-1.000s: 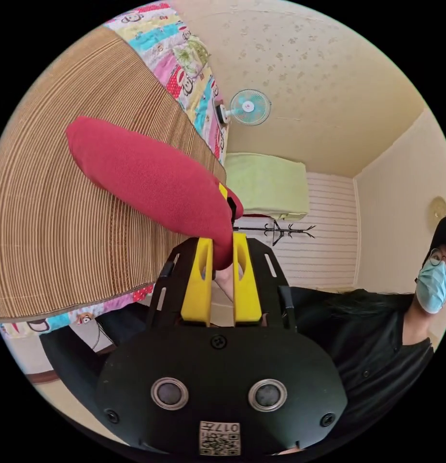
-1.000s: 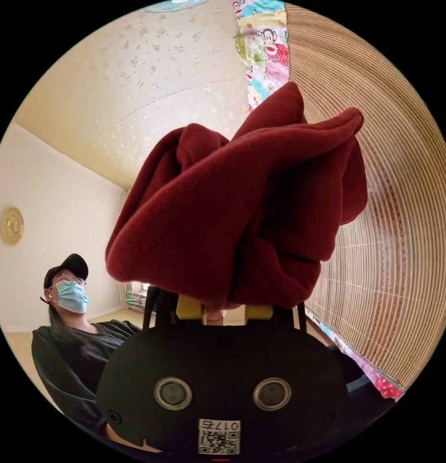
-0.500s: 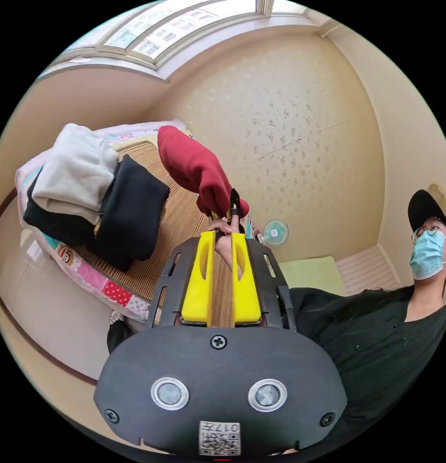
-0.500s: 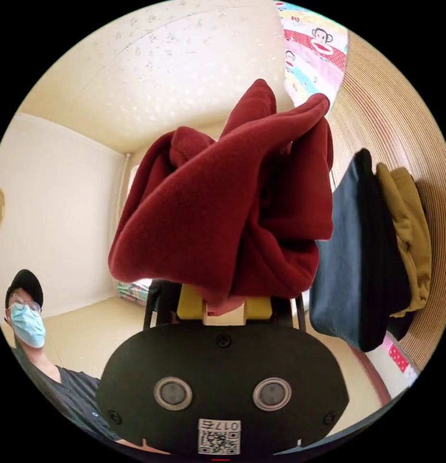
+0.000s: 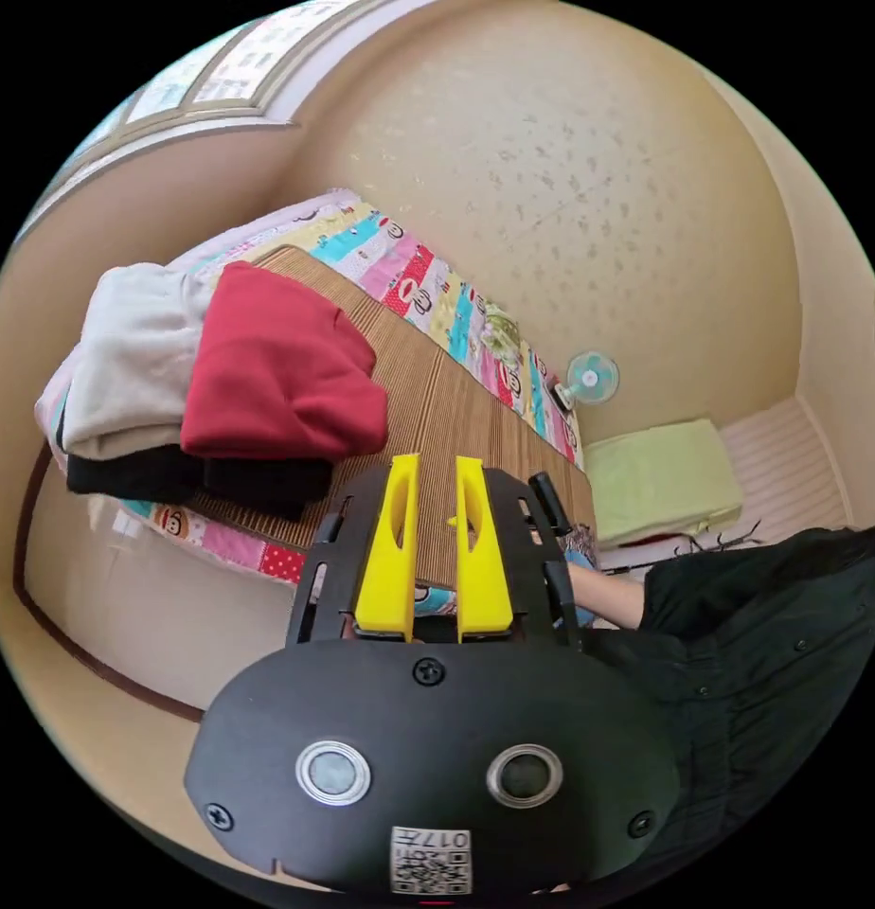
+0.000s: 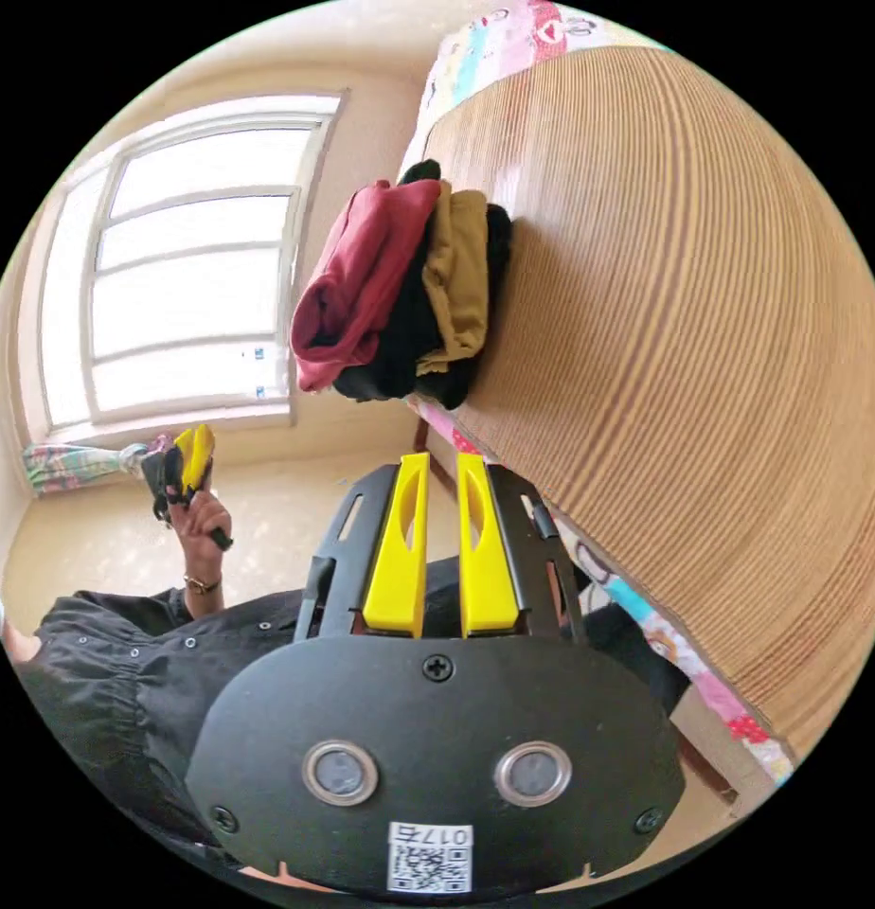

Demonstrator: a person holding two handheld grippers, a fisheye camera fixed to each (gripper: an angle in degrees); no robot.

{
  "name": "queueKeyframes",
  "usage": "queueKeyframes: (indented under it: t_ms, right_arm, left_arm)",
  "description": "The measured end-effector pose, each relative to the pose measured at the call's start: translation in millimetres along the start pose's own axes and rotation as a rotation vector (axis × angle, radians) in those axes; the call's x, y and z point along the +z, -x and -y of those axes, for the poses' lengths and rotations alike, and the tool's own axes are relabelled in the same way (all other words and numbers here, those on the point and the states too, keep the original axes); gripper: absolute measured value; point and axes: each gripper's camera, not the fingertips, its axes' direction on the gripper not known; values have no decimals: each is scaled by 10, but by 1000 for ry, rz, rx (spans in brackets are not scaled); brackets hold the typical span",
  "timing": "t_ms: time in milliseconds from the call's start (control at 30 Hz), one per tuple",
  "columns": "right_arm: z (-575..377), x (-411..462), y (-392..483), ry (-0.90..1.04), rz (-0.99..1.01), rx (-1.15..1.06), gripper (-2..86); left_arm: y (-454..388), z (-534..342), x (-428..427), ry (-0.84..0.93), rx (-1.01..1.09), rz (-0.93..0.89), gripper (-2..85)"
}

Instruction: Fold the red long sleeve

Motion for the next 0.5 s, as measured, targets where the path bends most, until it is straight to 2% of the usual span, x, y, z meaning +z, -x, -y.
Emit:
queueKeyframes:
  t_ms: [33,67,133,167,233,333,400,467,500]
  right_arm:
    - [-170,-493,-32,-95,-204,34,27]
    - [-276,-754,-21,-155,-292,42,23]
    - [-890,-1803,170,-449,-604,86,14]
    - [-1080,-2032,239,-524,-676,107,13]
    - [-1930,-2736,538,-814,-930,203,9]
    - [-2969,-3064,724,-1124,-1110,279,7]
    - [-3459,-3039,644,-1217,-1185,251,9]
    - [-3800,-3004,458,-1186,-1208,335,9]
    - [-3977,-3016,294,-1124,-1149,418,8]
  left_arm:
    - [-226,143,271,48,88,-3,65]
    - [-344,209,415,74,131,-11,64]
    - [-844,424,1021,186,289,-92,56]
    - [-978,462,1173,211,322,-116,52]
    - [-1546,551,1753,289,443,-200,48]
    - [-2324,530,2457,372,572,-298,46]
    - [-2759,471,2835,415,607,-390,45]
    - [-3154,395,3191,462,602,-511,43]
    - [-3387,339,3410,495,582,-597,42]
